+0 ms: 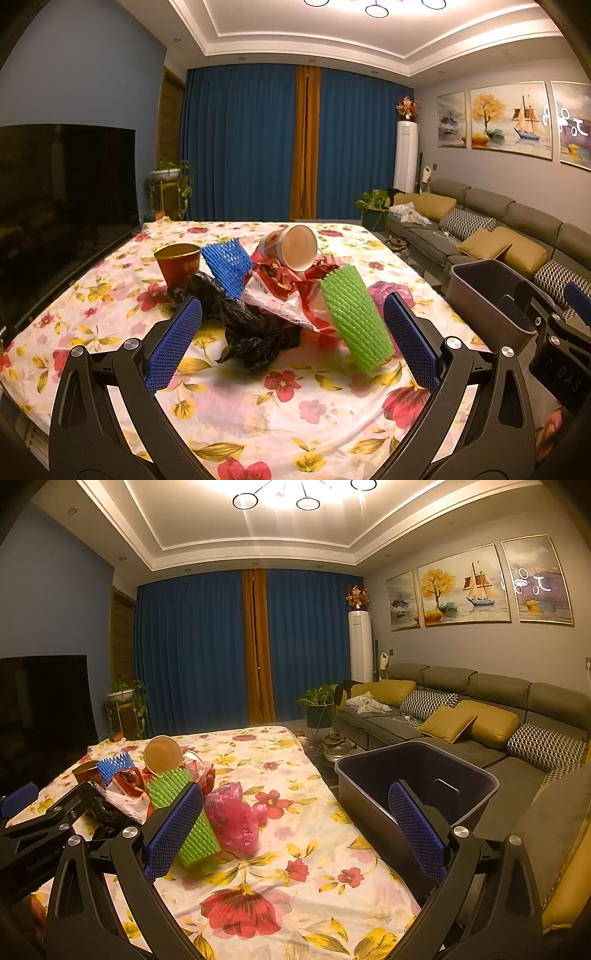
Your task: Collect trash
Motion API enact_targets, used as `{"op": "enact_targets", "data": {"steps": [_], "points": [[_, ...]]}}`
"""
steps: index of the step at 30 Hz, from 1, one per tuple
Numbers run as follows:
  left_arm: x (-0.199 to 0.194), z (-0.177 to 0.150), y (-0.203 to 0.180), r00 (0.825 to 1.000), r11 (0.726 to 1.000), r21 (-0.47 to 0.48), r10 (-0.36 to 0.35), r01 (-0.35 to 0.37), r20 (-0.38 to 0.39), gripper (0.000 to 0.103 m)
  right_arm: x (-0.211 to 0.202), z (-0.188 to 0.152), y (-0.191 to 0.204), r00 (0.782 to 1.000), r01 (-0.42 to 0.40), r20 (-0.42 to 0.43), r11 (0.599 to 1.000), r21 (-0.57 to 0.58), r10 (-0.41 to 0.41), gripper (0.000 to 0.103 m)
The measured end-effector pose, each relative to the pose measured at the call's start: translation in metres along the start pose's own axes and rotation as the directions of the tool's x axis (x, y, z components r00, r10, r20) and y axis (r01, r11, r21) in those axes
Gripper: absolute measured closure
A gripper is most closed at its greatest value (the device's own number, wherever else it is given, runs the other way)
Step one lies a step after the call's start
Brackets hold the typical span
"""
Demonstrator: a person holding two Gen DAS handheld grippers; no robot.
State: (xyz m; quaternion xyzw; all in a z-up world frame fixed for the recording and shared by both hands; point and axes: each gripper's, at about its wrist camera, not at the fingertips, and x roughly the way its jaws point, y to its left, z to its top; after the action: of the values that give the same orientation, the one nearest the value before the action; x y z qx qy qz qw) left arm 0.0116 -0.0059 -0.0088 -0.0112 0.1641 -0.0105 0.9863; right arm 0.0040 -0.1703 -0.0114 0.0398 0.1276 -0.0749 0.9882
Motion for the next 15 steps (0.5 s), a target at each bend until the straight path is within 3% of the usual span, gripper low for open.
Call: {"op": "enact_targets", "data": {"steps": [15], "points": [[0.021,-0.003,0.011,0.999,1.0,-0.016,0.016,-0.016,-0.028,0.006,0.022,-0.011,0.008,1.0,-0.02,-0.024,1.0,-0.011,0.02,0.005]]}}
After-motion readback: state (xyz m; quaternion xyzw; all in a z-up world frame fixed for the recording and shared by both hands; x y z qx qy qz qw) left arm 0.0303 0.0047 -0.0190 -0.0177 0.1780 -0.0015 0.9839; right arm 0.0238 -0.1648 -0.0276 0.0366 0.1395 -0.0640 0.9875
